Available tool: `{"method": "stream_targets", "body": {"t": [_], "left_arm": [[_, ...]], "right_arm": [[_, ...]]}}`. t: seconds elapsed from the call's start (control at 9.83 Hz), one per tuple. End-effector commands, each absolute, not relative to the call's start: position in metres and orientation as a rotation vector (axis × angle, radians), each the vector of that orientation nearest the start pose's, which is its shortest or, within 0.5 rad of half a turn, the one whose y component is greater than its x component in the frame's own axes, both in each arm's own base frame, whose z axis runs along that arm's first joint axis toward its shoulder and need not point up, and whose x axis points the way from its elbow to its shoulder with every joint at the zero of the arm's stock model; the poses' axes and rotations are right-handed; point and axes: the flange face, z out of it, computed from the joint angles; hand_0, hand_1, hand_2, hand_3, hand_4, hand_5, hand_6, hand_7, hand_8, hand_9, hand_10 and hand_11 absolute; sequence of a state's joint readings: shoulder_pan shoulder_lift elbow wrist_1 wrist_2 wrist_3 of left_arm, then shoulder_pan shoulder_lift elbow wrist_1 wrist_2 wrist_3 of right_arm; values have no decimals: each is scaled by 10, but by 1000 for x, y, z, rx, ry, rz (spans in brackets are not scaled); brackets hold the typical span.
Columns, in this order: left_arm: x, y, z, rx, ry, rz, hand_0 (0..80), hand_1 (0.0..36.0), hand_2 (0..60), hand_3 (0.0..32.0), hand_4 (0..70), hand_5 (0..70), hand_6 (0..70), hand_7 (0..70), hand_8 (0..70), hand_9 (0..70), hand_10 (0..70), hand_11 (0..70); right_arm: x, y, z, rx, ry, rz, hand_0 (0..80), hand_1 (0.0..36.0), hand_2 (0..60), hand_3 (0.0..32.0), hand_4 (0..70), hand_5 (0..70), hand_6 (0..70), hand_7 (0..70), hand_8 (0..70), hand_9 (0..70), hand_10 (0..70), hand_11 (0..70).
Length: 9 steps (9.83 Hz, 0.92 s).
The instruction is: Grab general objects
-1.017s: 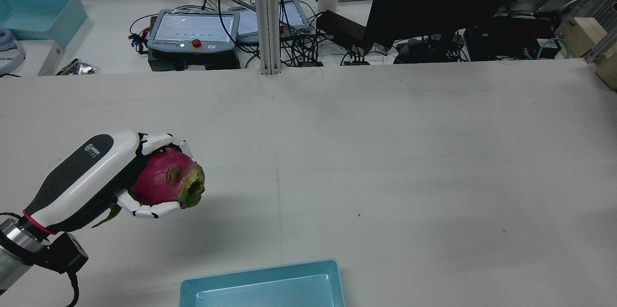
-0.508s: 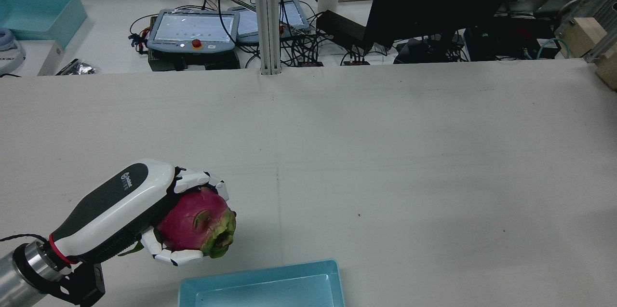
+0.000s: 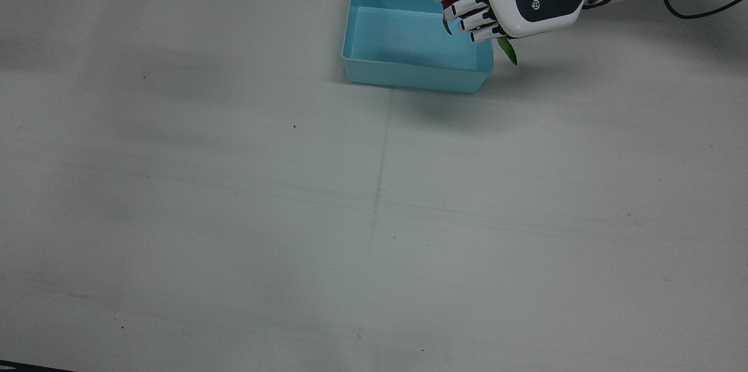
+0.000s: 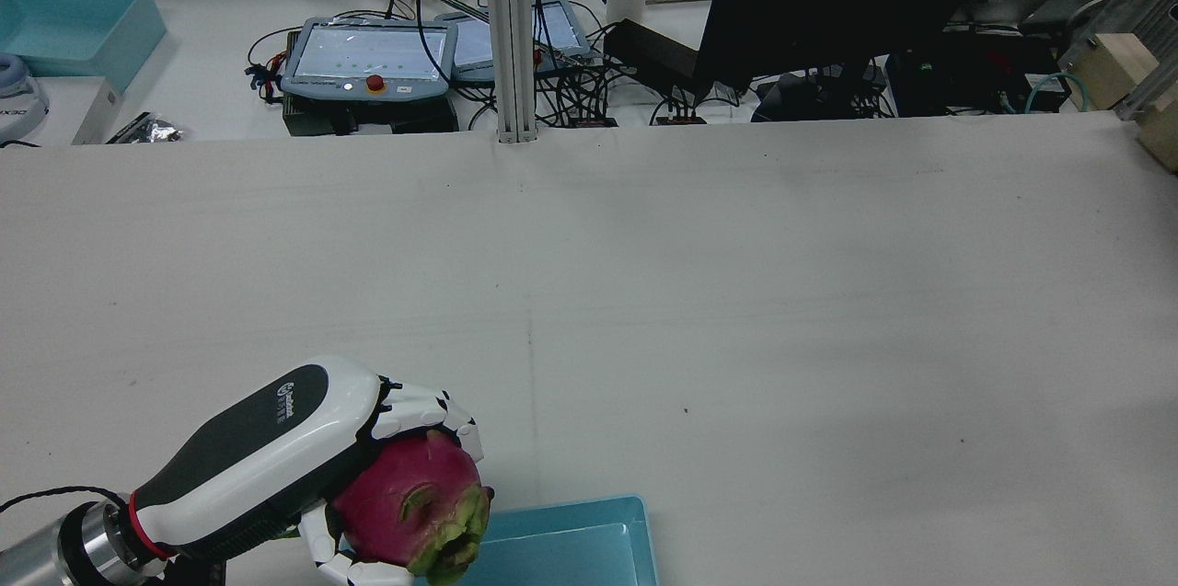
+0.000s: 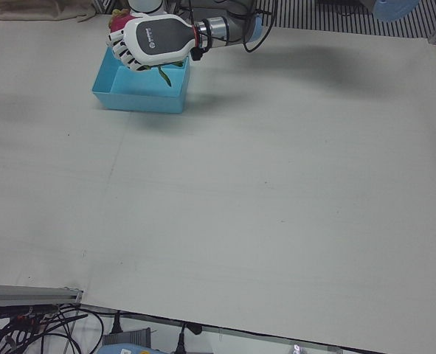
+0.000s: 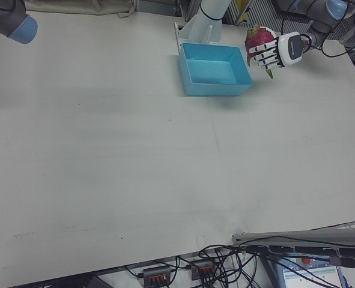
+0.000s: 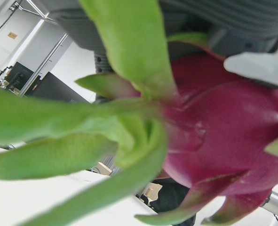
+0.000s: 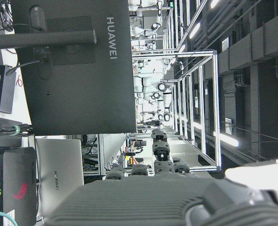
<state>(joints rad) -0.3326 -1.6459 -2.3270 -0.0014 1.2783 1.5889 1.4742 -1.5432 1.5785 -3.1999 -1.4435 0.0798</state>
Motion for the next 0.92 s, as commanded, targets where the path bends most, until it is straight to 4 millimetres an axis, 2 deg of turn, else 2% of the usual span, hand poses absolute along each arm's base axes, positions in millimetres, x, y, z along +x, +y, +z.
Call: {"method": "stream_targets", "body": {"t": [0.0,0.1,0.31,0.41,0.71,0.81], "left_arm": [[368,-279,287,502,2395,-416,416,41,0,0,41,23,0,178,72,21,176,259],[369,-279,287,500,2401,-414,428,47,0,0,0,0,0,147,52,15,133,199],[372,-272,284,487,2408,-393,452,56,0,0,0,0,0,124,39,10,78,123],[374,-267,282,477,2414,-383,454,58,0,0,0,0,0,127,35,11,69,109],[375,-266,284,476,2405,-386,461,64,0,0,0,6,0,142,36,14,72,114],[376,-272,293,490,2330,-405,464,65,0,0,9,46,0,145,43,15,80,124]], "right_arm": [[97,-512,675,49,2143,-2190,0,0,0,0,0,0,0,0,0,0,0,0],[97,-512,675,49,2143,-2190,0,0,0,0,0,0,0,0,0,0,0,0],[97,-512,675,49,2143,-2190,0,0,0,0,0,0,0,0,0,0,0,0],[97,-512,675,49,2143,-2190,0,0,0,0,0,0,0,0,0,0,0,0],[97,-512,675,49,2143,-2190,0,0,0,0,0,0,0,0,0,0,0,0],[97,-512,675,49,2143,-2190,0,0,0,0,0,0,0,0,0,0,0,0]]}}
